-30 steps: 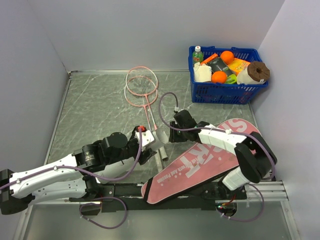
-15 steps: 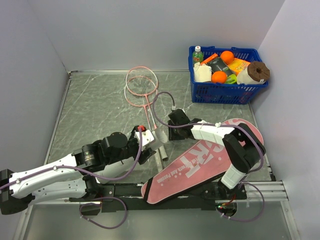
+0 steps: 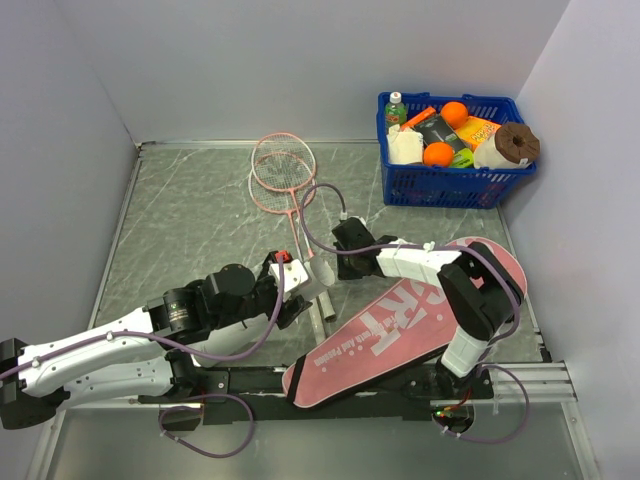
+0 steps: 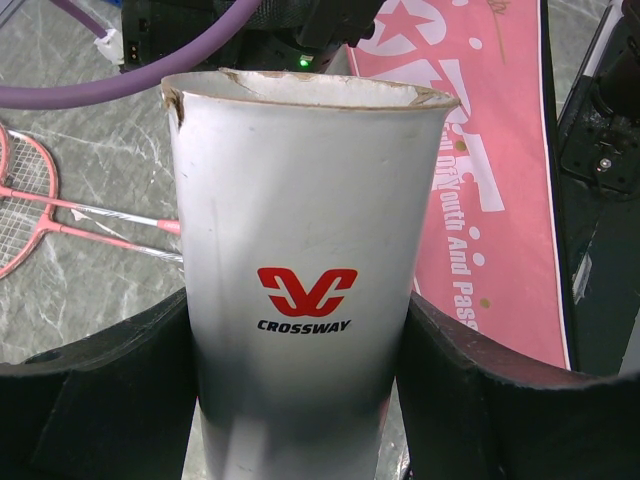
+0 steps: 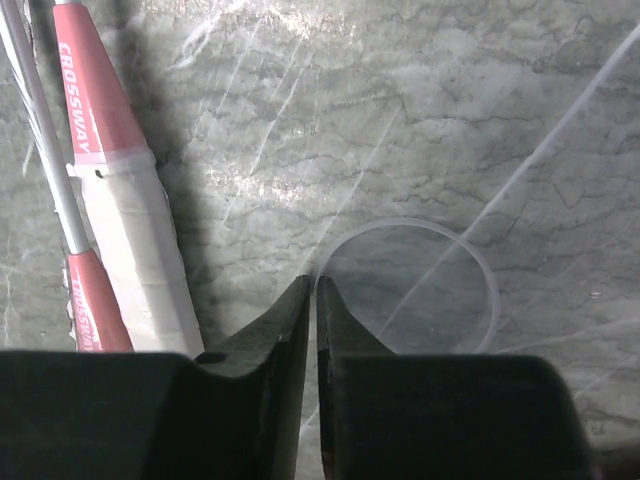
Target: Pack up the badminton gear
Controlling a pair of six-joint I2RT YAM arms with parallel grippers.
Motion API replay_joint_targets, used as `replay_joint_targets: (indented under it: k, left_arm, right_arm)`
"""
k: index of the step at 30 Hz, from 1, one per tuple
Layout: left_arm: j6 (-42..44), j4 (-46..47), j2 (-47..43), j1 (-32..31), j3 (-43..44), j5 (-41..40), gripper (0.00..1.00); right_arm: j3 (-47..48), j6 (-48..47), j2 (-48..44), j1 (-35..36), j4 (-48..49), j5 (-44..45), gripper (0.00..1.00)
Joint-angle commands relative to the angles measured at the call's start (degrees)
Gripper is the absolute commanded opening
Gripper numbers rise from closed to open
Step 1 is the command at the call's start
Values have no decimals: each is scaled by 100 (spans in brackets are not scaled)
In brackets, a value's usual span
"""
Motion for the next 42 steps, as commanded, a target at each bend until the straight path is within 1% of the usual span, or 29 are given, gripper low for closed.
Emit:
replay_joint_targets:
  k: [1,3,8,11,19,20,22,23,25,28,31,33,37,42]
  left_arm:
    - [-50,160,-22,-12,285,-27,1]
    - [-50,160,-13,-3,285,-45,1]
    - [-50,160,57,-3,276,-71,1]
    - [-33,169,110,-3,268,-54,1]
    - [-33,196,391,-12,250,-53,1]
    - [-7,196,426,-12,250,-54,1]
    - [11,204,488,-21,241,-27,1]
    - [46,204,505,-21,241,69,1]
    - [72,231,532,-30,224,166,1]
    - [99,248,576,-56,215,315,1]
    - [143,283,585,-91,197,561,1]
    - [169,310,593,-100,197,736,1]
    - [187,327,611,-126,197,922,1]
    - [187,354,646,-170,197,1124,1]
  right_arm:
    - [175,26,97,42,-94,113,5]
    - [166,52,62,42,-94,131,0]
    - [201,61,-219,68,-190,87,0]
    - [210,8,-614,77,-296,87,0]
    - [-89,-141,-2363,59,-648,-290,0]
    - [-107,-167,-2704,33,-709,-387,0]
    - [-142,-246,-3048,24,-945,-423,0]
    - [-168,-290,-3433,15,-999,-666,0]
    - [-186,-378,-3830,7,-1253,-774,0]
    - [-133,-501,-4769,-11,-1622,-1072,0]
    - [-81,-650,-5359,-11,-1764,-1581,0]
    - [51,-704,-5510,-11,-1930,-2081,0]
    - [227,-783,-5809,-2,-2133,-2803,0]
    - [166,-774,-5906,-11,-1862,-3673,0]
